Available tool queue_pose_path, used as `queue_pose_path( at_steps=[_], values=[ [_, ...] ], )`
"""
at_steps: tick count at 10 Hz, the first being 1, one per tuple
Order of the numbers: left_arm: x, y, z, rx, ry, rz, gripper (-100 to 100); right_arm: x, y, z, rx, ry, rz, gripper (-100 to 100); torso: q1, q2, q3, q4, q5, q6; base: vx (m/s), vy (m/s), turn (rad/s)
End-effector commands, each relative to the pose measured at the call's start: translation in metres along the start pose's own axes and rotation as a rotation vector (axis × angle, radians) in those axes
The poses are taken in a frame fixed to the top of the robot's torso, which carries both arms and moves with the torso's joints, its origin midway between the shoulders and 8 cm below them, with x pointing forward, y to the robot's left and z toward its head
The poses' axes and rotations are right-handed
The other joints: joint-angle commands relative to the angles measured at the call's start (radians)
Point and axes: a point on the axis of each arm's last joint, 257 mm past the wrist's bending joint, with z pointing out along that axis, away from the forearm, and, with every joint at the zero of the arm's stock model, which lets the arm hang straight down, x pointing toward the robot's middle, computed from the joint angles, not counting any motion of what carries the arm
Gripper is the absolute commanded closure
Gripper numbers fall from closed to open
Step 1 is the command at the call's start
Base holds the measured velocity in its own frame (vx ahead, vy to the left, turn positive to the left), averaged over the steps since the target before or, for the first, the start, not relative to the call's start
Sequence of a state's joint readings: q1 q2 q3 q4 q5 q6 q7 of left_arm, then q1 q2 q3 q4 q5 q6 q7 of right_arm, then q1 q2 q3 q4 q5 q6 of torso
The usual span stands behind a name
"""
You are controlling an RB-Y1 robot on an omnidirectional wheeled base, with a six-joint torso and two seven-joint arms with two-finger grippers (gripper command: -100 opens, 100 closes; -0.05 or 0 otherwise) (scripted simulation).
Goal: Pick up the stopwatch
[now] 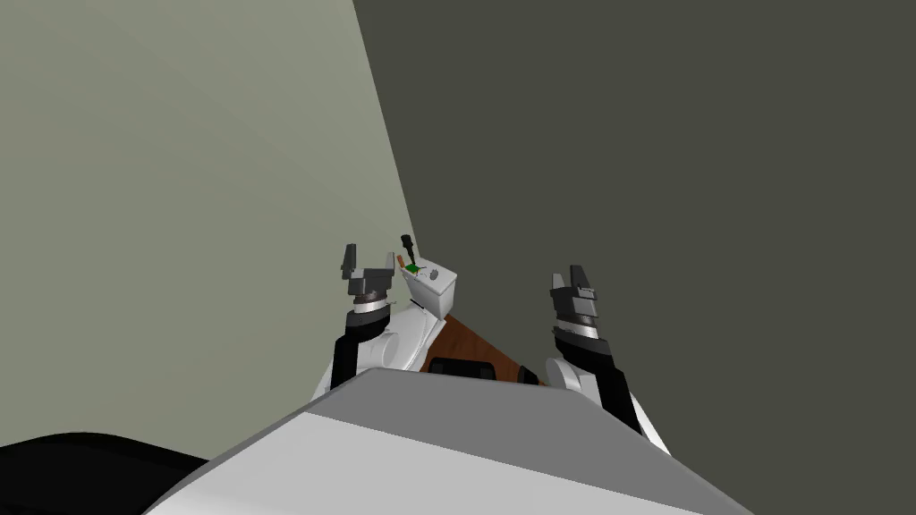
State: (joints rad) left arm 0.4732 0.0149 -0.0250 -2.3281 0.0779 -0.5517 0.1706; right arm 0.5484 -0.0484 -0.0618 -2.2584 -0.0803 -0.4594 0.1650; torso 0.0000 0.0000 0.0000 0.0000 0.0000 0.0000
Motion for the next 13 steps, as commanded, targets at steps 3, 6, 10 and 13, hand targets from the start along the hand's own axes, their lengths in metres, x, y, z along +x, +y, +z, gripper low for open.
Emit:
queue_pose_path(
  at_steps=[3, 6, 10, 13],
  values=[
    [-0.003, 0.044, 0.001, -0.111, 0.055, -0.012, -100, 0.0, 0.0, 0.0, 0.0, 0.0, 0.0, 0, -0.003, 0.001, 0.001, 0.0, -0.001, 0.0, -0.025, -0.053, -0.093],
    [-0.012, 0.078, 0.002, -0.194, 0.072, -0.021, -100, 0.0, 0.0, 0.0, 0.0, 0.0, 0.0, 0, -0.006, 0.001, 0.001, 0.0, -0.001, 0.0, -0.024, -0.08, -0.085],
    [-0.033, 0.132, 0.008, -0.332, 0.08, -0.03, -100, 0.0, 0.0, 0.0, 0.0, 0.0, 0.0, 0, -0.004, 0.001, 0.001, 0.0, -0.001, 0.0, -0.026, -0.069, -0.101],
    [-0.047, 0.158, 0.006, -0.397, 0.069, -0.028, -100, 0.0, 0.0, 0.0, 0.0, 0.0, 0.0, 0, -0.004, 0.001, 0.001, 0.0, -0.001, 0.0, -0.018, -0.061, -0.073]
  ],
)
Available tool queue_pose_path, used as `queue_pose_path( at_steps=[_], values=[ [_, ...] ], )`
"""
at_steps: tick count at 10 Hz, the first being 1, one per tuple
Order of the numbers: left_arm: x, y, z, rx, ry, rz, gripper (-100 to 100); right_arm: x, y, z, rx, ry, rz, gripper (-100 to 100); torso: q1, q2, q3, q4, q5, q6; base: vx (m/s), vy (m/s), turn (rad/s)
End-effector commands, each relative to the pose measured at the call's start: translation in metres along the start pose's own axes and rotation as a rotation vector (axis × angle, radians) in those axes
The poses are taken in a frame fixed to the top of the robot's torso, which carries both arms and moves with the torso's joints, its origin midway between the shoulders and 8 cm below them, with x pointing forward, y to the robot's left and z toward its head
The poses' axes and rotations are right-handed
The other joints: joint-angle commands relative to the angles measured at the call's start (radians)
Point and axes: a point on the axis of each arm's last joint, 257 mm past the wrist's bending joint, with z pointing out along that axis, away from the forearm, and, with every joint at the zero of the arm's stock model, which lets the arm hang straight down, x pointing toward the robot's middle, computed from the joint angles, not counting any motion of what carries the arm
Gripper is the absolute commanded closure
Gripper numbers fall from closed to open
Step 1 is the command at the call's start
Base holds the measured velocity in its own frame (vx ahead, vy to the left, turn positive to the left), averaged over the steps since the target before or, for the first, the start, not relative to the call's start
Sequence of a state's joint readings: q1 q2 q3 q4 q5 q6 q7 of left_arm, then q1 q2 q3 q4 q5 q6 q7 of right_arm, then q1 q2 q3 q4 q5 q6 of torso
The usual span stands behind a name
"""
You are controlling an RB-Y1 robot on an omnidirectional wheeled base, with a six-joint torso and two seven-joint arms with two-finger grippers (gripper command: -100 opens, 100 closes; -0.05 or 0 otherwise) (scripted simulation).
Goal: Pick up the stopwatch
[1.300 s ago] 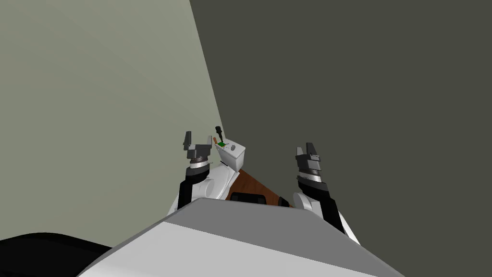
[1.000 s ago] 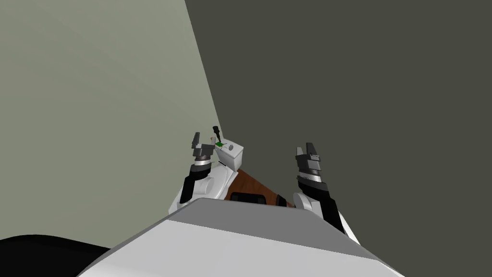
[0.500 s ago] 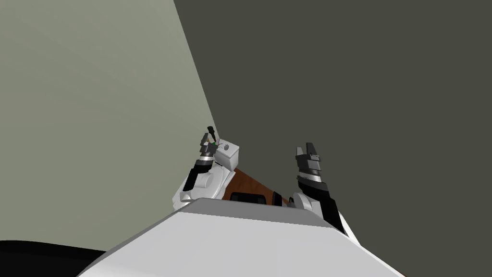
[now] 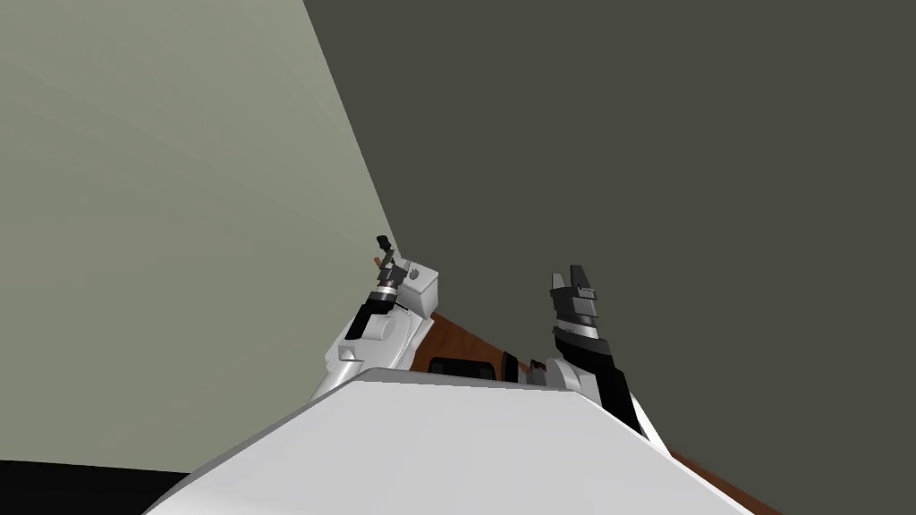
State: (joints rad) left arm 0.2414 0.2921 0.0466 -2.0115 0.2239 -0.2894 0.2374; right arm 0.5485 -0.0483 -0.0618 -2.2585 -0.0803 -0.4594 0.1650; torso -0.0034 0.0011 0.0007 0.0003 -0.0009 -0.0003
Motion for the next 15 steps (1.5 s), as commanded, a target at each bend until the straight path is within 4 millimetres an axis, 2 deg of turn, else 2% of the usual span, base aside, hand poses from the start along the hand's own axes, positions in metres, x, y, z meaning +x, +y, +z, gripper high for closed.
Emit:
queue_pose_path(
  at_steps=[1, 2, 3, 4, 5, 6, 7, 8, 9, 10, 11, 12, 15],
  values=[
    [-0.013, 0.016, 0.012, -0.049, -0.006, -0.004, -100, 0.0, 0.0, 0.0, 0.0, 0.0, 0.0, 0, 0.0, 0.0, 0.0, 0.0, 0.0, 0.0, -0.013, -0.071, -0.134],
    [-0.016, 0.022, 0.011, -0.065, -0.013, -0.003, -100, 0.0, 0.0, 0.0, 0.0, 0.0, 0.0, 0, -0.001, 0.0, 0.0, 0.0, 0.0, 0.001, -0.012, -0.036, -0.035],
    [-0.028, 0.031, 0.021, -0.097, -0.02, -0.007, -100, 0.0, 0.0, 0.0, 0.0, 0.0, 0.0, 0, 0.001, 0.0, 0.0, 0.0, 0.0, 0.0, 0.004, 0.001, -0.025],
    [-0.032, 0.039, 0.019, -0.121, -0.029, -0.006, -100, 0.0, 0.0, 0.0, 0.0, 0.0, 0.0, 0, 0.004, -0.001, -0.001, 0.0, 0.001, 0.0, 0.008, 0.002, -0.037],
    [-0.044, 0.045, 0.03, -0.148, -0.036, -0.01, -100, 0.0, 0.0, 0.0, 0.0, 0.0, 0.0, 0, 0.004, -0.001, -0.001, 0.0, 0.001, 0.0, 0.02, -0.003, -0.129],
    [-0.05, 0.055, 0.027, -0.176, -0.05, -0.009, -100, 0.0, 0.0, 0.0, 0.0, 0.0, 0.0, 0, 0.004, -0.002, -0.001, 0.0, 0.001, 0.0, 0.0, -0.033, -0.1],
    [-0.066, 0.061, 0.037, -0.204, -0.064, -0.012, -100, 0.0, 0.0, 0.0, 0.0, 0.0, 0.0, 0, 0.002, -0.001, -0.001, 0.0, 0.001, 0.0, -0.036, -0.07, -0.13],
    [-0.07, 0.07, 0.034, -0.231, -0.075, -0.011, -100, 0.0, 0.0, 0.0, 0.0, 0.0, 0.0, 0, 0.0, 0.001, 0.0, 0.0, 0.0, 0.0, -0.056, -0.084, -0.086],
    [-0.084, 0.07, 0.047, -0.251, -0.087, -0.016, -100, 0.0, 0.0, 0.0, 0.0, 0.0, 0.0, 0, -0.002, 0.002, 0.001, 0.0, 0.0, 0.0, -0.031, -0.071, -0.118],
    [-0.092, 0.083, 0.041, -0.285, -0.106, -0.015, -100, 0.0, 0.0, 0.0, 0.0, 0.0, 0.0, 0, -0.001, 0.001, 0.001, 0.0, 0.0, 0.0, -0.016, -0.007, 0.017],
    [-0.106, 0.08, 0.054, -0.301, -0.119, -0.021, -100, 0.0, 0.0, 0.0, 0.0, 0.0, 0.0, 0, 0.002, 0.001, 0.0, 0.0, 0.001, 0.0, -0.003, -0.002, -0.033],
    [-0.116, 0.095, 0.047, -0.338, -0.142, -0.019, -100, 0.0, 0.0, 0.0, 0.0, 0.0, 0.0, 0, 0.004, 0.0, 0.0, 0.0, 0.001, 0.0, 0.014, 0.005, -0.079],
    [-0.116, 0.095, 0.047, -0.338, -0.143, -0.019, -100, 0.0, 0.0, 0.0, 0.0, 0.0, 0.0, 0, 0.004, 0.0, 0.0, 0.0, 0.001, -0.001, -0.001, -0.002, -0.023]
  ],
)
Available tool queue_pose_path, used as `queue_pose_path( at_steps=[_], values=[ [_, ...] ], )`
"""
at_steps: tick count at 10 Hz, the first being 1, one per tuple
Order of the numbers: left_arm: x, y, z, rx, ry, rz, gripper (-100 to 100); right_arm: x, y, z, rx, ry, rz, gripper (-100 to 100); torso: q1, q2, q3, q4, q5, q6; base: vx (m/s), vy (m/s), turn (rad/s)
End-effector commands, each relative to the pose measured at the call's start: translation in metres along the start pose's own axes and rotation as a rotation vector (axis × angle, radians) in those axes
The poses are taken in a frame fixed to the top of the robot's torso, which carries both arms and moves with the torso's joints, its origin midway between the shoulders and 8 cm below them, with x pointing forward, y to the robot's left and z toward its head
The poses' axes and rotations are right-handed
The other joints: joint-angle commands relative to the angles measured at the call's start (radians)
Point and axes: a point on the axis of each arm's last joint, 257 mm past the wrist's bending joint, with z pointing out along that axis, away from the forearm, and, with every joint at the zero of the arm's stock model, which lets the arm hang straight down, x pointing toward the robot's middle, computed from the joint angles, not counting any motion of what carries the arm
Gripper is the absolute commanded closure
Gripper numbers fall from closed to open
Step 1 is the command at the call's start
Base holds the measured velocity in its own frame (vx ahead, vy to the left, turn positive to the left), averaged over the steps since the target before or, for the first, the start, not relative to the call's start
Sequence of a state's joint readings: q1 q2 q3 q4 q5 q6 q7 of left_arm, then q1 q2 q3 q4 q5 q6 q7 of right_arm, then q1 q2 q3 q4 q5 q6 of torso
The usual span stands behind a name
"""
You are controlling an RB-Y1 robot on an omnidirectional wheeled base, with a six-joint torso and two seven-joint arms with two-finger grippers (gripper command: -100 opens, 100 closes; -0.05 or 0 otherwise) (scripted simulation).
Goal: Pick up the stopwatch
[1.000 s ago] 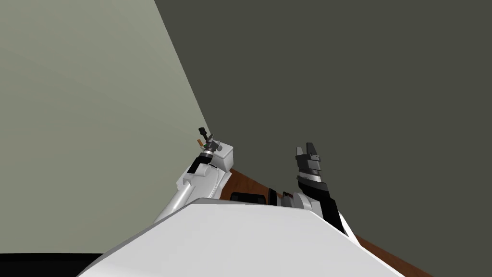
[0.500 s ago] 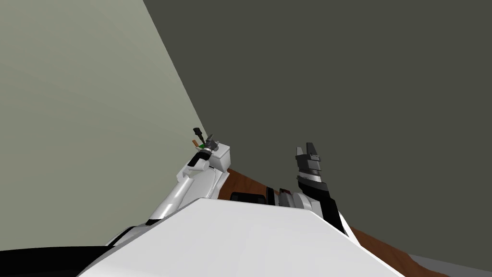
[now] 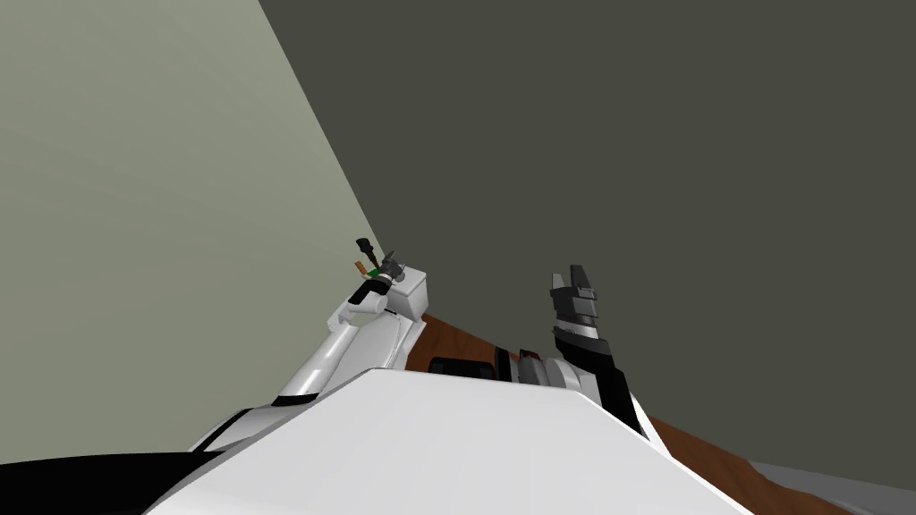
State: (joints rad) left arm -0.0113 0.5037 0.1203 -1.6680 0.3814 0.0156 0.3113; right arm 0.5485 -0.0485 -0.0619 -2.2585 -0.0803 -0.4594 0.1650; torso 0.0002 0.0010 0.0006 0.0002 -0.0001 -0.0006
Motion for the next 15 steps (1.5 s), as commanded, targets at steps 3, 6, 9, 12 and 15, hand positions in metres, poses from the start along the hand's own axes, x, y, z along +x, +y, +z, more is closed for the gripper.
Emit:
queue_pose_path(
  at_steps=[3, 6, 9, 12, 15],
  values=[
    [0.0, 0.0, 0.0, 0.0, 0.0, 0.0, -100, 0.0, 0.0, 0.0, 0.0, 0.0, 0.0, 0, 0.0, 0.001, 0.0, 0.0, 0.0, 0.0, -0.007, -0.004, -0.004],
    [-0.004, 0.005, 0.002, -0.033, -0.012, -0.034, -100, 0.0, 0.0, 0.0, 0.0, 0.0, 0.0, 0, 0.0, 0.0, 0.0, 0.0, 0.0, 0.0, 0.0, 0.002, -0.007],
    [-0.011, 0.014, 0.004, -0.089, -0.033, -0.092, -100, 0.0, 0.0, 0.0, 0.0, 0.0, 0.0, 0, 0.001, -0.002, -0.001, -0.001, 0.0, 0.0, 0.036, 0.013, 0.006],
    [-0.017, 0.02, 0.006, -0.147, -0.055, -0.17, -100, 0.0, 0.0, 0.0, 0.0, 0.0, 0.0, 0, 0.001, -0.003, -0.002, -0.001, 0.0, 0.0, 0.035, 0.016, 0.006],
    [-0.021, 0.026, 0.007, -0.201, -0.076, -0.231, -100, 0.0, 0.0, 0.0, 0.0, 0.0, 0.0, 0, 0.001, -0.002, -0.001, 0.0, 0.0, 0.0, 0.028, 0.011, 0.005]
  ],
)
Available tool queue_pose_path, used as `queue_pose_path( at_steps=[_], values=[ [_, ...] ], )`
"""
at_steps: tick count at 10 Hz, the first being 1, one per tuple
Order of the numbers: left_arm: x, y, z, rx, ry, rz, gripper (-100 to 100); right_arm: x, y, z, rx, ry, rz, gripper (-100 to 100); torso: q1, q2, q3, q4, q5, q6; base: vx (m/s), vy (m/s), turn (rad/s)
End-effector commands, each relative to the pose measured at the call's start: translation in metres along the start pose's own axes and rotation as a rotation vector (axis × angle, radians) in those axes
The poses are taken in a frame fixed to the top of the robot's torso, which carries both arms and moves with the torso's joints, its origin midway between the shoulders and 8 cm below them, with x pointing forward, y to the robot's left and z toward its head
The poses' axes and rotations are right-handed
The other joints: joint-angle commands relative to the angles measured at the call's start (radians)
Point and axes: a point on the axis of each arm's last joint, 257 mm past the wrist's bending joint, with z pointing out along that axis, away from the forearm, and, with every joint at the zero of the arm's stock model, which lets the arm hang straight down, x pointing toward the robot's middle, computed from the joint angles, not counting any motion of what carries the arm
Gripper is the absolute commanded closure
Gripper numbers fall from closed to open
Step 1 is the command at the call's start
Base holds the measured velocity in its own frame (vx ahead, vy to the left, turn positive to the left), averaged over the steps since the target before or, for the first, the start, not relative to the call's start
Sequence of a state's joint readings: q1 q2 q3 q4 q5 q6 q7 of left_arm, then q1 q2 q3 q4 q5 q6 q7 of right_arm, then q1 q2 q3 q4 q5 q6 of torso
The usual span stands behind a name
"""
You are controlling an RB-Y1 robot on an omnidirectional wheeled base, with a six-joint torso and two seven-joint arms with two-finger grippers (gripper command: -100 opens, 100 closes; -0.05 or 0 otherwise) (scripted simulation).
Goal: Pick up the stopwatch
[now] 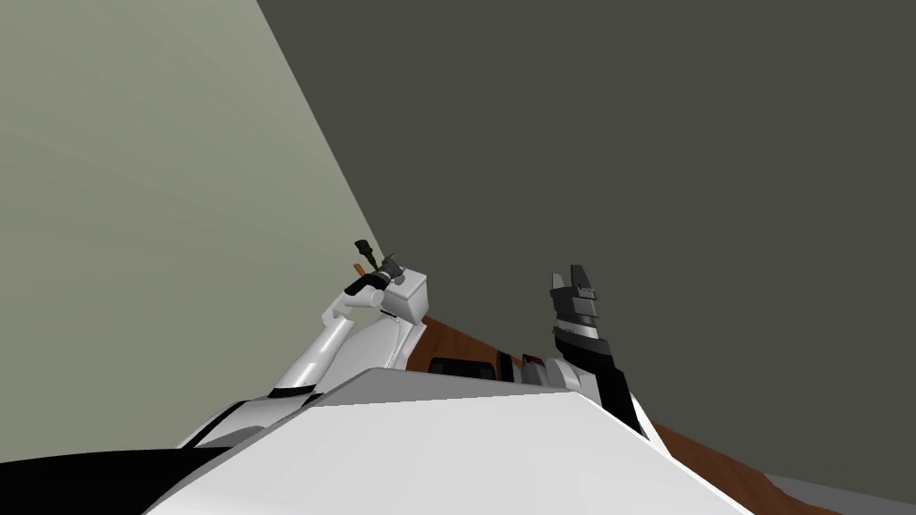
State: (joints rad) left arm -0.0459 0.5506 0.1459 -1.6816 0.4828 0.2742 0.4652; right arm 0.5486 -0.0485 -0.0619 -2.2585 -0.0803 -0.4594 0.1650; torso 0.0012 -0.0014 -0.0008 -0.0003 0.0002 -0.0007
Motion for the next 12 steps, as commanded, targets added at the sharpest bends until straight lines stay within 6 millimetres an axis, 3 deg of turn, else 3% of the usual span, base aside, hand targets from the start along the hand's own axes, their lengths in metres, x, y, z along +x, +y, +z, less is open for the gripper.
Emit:
queue_pose_path(
  at_steps=[1, 12],
  values=[
    [-0.003, 0.005, 0.001, -0.027, -0.012, -0.022, -100, 0.0, 0.0, 0.0, 0.0, 0.0, 0.0, 0, 0.0, 0.0, 0.0, 0.0, 0.0, 0.0, 0.027, 0.012, 0.002],
    [-0.018, 0.026, 0.0, -0.213, -0.096, -0.224, -100, 0.0, 0.0, 0.0, 0.0, 0.0, 0.0, 0, 0.0, 0.0, 0.0, 0.0, 0.0, 0.0, 0.028, 0.014, 0.005]
  ],
)
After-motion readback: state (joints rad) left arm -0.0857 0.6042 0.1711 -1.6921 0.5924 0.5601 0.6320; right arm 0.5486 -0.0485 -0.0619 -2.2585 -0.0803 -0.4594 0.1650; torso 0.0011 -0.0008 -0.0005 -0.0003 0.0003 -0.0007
